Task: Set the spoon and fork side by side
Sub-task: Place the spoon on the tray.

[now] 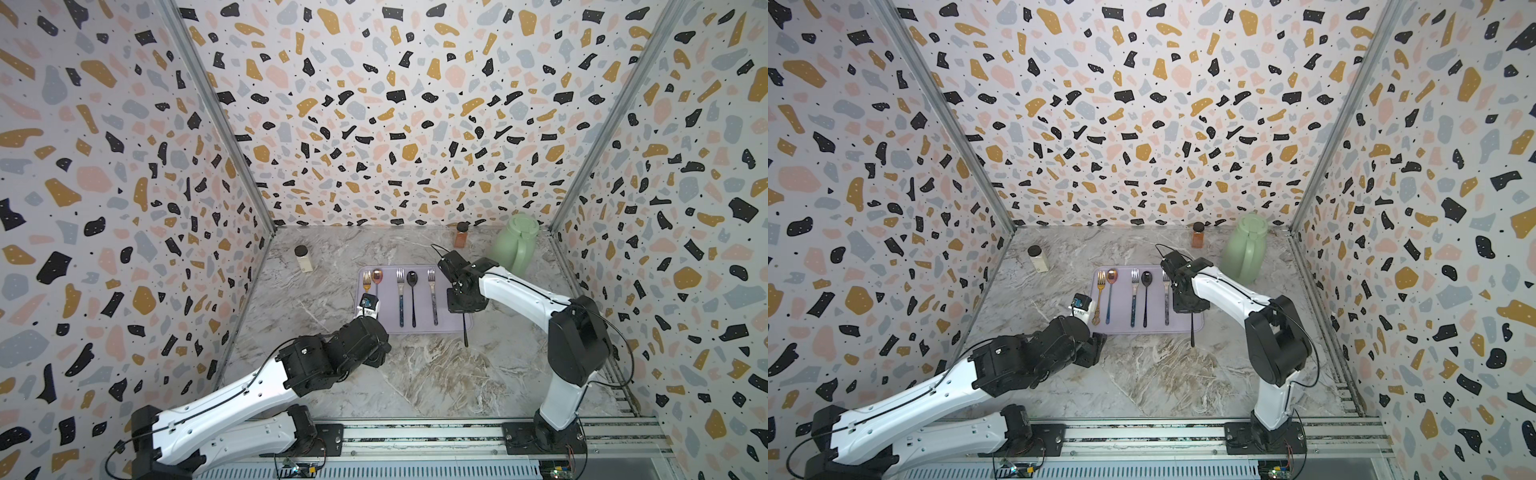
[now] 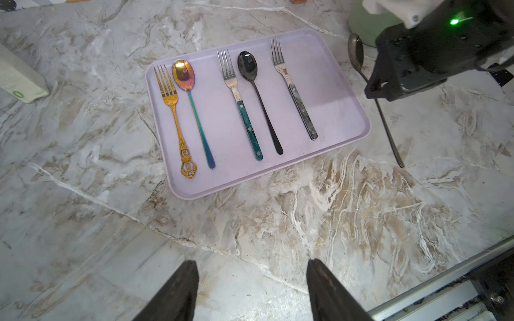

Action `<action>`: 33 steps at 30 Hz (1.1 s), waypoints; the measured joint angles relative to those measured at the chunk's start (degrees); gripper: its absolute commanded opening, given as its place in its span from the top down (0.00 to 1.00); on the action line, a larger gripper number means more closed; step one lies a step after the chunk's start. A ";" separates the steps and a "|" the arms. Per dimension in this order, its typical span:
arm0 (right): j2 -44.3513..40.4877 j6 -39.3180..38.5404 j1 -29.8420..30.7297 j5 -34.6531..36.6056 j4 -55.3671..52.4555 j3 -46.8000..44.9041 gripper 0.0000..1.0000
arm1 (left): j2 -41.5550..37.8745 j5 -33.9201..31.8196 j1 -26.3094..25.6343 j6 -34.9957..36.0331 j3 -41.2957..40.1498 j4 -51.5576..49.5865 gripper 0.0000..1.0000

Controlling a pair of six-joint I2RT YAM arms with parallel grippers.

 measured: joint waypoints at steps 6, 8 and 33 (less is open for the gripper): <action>10.40 -2.29 -2.80 -2.60 -0.50 10.45 1.00 | -3.80 -0.74 0.04 1.05 0.59 -1.53 0.34; 13.64 -2.89 -3.13 -3.32 -0.85 14.19 1.00 | -5.51 -1.46 0.07 1.14 0.59 -1.90 0.35; 23.43 -4.33 -3.10 -3.54 -5.01 25.75 0.62 | -5.31 -5.55 1.44 1.97 0.59 -3.82 0.26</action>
